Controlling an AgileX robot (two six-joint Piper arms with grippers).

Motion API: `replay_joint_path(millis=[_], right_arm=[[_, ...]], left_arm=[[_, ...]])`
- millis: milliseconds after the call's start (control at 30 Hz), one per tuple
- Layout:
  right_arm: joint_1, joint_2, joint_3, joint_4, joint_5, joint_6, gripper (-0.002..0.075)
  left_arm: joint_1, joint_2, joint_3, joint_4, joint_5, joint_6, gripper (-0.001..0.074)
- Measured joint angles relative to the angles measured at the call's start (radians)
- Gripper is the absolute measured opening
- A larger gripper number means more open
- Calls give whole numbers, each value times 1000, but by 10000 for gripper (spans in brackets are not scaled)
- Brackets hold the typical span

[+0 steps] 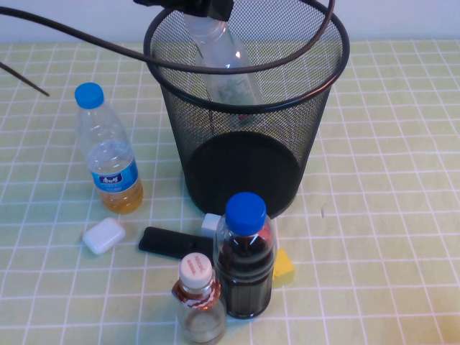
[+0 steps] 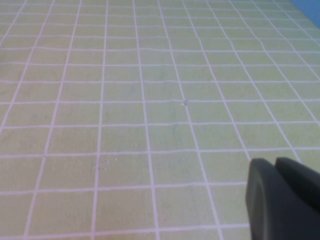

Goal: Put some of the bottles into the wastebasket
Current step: Place the bottle in the trash can

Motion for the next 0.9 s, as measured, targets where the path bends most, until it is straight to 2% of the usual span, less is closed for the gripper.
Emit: replay_joint_path(millis=[900], right_arm=[[0,0,0,0,0,0,-8]], left_arm=[[0,0,-7,8,56,2,339]])
